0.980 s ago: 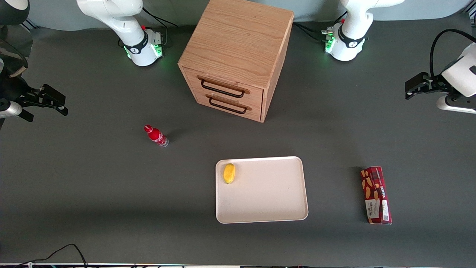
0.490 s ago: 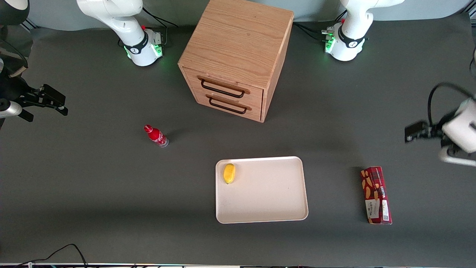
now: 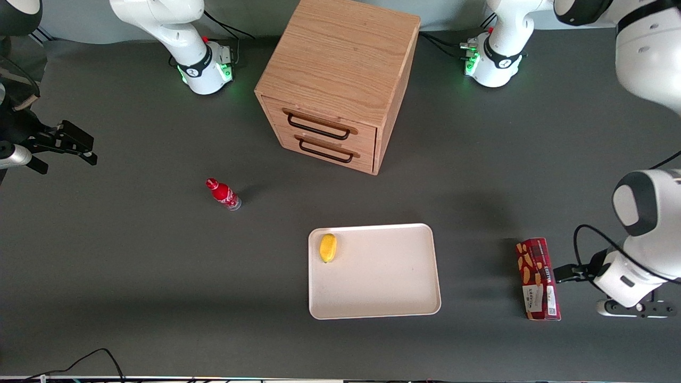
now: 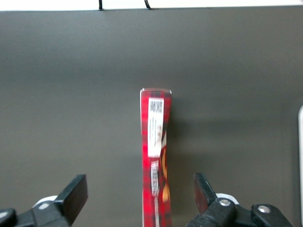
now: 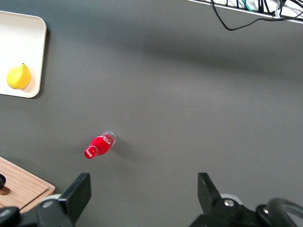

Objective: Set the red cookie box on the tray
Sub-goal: 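Move the open left gripper down over the red cookie box, then close the left gripper on the top of the red cookie box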

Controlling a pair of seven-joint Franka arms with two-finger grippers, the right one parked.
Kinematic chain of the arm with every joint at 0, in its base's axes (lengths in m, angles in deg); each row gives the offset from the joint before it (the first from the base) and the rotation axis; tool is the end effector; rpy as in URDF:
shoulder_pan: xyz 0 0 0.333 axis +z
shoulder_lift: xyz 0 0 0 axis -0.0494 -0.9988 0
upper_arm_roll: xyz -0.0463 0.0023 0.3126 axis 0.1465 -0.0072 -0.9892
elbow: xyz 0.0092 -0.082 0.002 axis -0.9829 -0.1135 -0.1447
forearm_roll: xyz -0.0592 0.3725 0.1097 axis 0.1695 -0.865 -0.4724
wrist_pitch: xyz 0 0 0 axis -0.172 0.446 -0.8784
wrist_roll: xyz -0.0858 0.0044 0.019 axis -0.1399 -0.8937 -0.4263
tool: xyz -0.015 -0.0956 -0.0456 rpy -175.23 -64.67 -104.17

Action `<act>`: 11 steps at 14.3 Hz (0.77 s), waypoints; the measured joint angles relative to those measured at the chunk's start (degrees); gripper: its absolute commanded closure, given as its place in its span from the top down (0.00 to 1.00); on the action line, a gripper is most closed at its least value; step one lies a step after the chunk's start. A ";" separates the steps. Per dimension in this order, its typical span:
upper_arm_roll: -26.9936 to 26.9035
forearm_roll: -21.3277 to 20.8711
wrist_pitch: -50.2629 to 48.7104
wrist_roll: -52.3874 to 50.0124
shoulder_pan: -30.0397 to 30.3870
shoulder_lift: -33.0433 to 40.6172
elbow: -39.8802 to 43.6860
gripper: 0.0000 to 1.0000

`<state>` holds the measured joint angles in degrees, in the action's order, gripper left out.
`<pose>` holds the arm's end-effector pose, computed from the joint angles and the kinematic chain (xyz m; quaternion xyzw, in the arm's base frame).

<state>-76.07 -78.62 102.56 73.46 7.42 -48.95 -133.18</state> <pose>0.7533 0.0172 0.3474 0.9980 0.0038 0.0625 0.0037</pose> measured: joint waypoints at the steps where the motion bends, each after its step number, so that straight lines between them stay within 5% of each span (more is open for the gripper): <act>1: 0.03 0.00 3.00 -0.86 0.00 -1.88 -0.04 1.00; 5: 0.05 -0.60 10.11 -1.90 0.00 -7.57 -0.28 0.95; 7: 0.04 -1.02 11.55 -1.99 0.00 -8.60 -0.80 0.58; 9: 0.05 -1.06 11.80 -2.50 0.00 -8.92 -0.86 0.06; 11: 0.09 -1.11 11.81 -2.76 -0.02 -8.96 -0.86 0.00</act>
<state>-75.98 -79.73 114.37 70.69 7.40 -57.91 -134.04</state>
